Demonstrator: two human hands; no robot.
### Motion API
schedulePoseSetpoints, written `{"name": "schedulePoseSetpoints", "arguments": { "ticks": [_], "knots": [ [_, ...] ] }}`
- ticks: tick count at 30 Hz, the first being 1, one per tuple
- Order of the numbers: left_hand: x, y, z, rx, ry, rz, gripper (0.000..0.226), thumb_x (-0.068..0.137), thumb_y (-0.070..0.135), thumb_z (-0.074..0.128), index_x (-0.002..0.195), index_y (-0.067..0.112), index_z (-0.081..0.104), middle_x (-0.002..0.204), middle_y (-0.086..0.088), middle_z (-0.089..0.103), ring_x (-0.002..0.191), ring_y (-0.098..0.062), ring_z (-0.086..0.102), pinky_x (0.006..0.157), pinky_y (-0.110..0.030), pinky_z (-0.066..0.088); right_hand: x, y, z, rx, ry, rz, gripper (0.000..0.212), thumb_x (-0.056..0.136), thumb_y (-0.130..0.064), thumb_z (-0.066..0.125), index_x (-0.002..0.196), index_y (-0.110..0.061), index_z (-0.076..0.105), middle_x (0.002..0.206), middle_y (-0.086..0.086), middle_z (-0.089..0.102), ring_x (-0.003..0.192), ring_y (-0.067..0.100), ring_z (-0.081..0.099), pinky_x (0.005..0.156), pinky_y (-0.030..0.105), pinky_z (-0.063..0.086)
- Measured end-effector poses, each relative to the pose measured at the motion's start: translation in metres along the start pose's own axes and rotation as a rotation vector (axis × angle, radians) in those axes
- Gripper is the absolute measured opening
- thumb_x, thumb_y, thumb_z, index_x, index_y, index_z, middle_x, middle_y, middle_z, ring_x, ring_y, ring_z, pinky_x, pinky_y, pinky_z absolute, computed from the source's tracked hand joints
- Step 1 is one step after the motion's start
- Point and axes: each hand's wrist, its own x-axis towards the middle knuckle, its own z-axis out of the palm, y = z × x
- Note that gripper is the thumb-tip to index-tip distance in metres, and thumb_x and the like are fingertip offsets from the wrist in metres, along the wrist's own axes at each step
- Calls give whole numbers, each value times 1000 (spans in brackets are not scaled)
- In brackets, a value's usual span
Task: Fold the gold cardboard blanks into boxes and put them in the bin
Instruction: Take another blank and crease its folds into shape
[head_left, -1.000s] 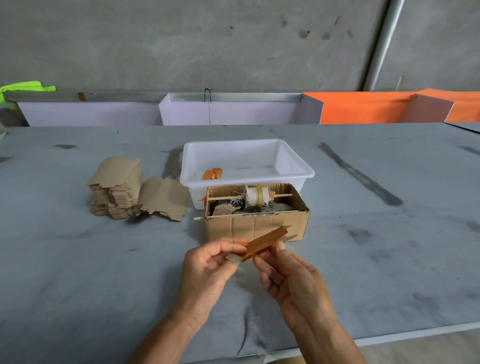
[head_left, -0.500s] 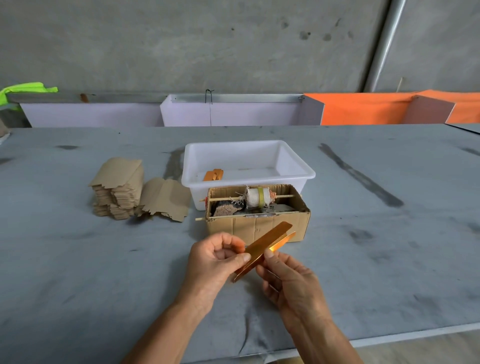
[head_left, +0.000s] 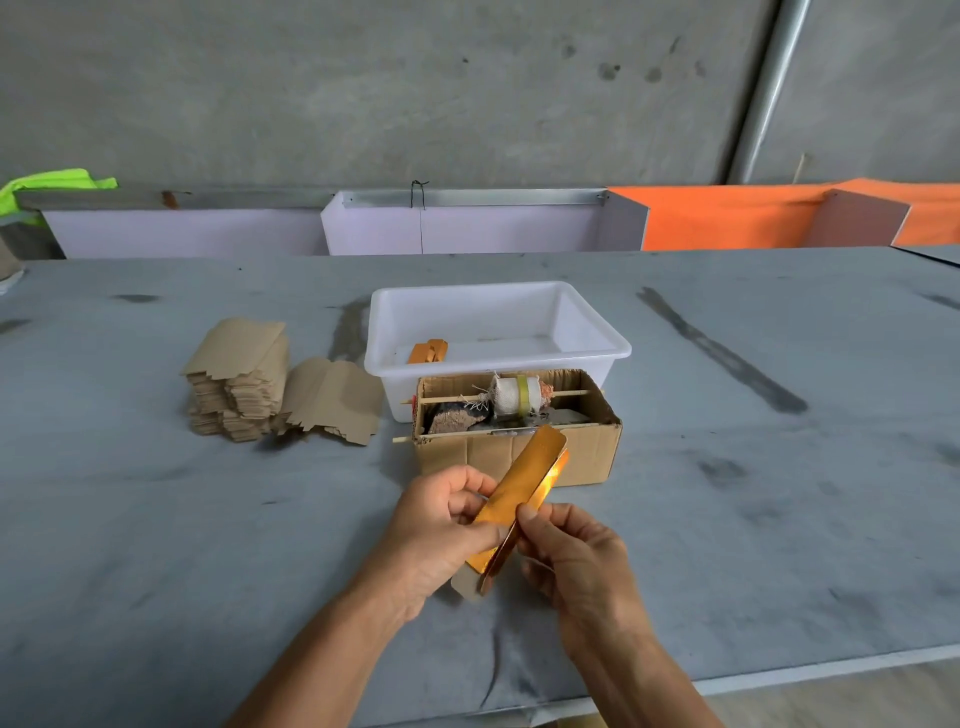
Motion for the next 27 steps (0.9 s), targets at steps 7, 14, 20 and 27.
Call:
{"name": "schedulePoseSetpoints", "arguments": {
  "ticks": [7,14,20,27],
  "knots": [
    [-4,-5,6,-60,62,-94,31,71,-5,76,93,13,62,80,-7,74,76,-24,69,72,-43,55,1,7,3,21,66,-45,24,84,-4,66,62,-8,58,44,-3,54,38,3,45,38,13,36],
    [0,-3,-12,-54,-11,-83,32,74,-11,71,93,14,61,68,2,71,55,-7,62,46,-16,44,6,-8,-12,-24,16,-7,19,78,-4,71,64,-15,64,58,3,60,58,13,53,58,28,38],
    [-1,-7,2,-527,285,-154,39,67,-9,76,97,9,58,65,-5,68,53,-17,64,50,-24,52,10,-7,-6,116,107,27,13,80,-1,69,73,-10,62,55,0,58,53,10,56,52,25,39],
    [-4,-9,30,-735,306,-201,17,72,-11,69,86,-3,64,62,-9,67,52,-14,65,48,-21,53,4,-6,5,184,134,38,12,82,-3,68,73,-10,65,59,1,63,58,11,60,53,24,45]
  ]
}}
